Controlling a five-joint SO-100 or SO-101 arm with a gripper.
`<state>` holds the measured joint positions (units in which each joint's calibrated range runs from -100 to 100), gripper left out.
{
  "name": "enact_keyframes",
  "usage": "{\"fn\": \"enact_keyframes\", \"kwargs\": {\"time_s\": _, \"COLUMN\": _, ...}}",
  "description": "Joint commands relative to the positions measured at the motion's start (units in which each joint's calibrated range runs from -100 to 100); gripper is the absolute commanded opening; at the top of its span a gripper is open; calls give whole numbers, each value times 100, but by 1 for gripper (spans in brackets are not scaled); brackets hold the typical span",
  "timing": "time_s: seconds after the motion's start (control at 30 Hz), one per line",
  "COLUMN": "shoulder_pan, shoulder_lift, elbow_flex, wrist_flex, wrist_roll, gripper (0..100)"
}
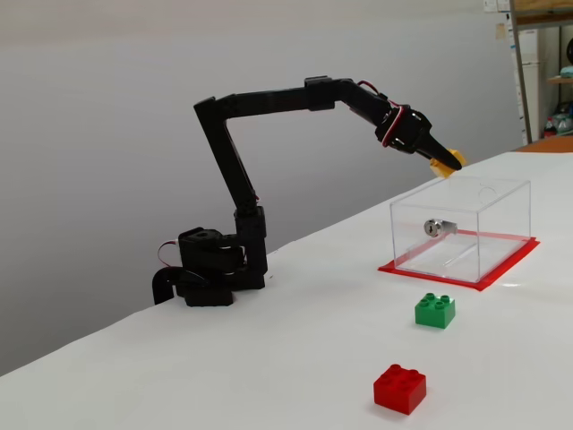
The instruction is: Pick the yellow lego brick and place it into the transparent box
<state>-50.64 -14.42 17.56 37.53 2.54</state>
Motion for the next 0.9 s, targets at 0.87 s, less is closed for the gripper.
{"fn": "enact_keyframes", "kwargs": {"time_s": 0.87, "shoulder_pan": 121, "shoulder_lift": -107, "elbow_flex": -246, "wrist_flex": -20, "wrist_roll": 28, "gripper": 34}}
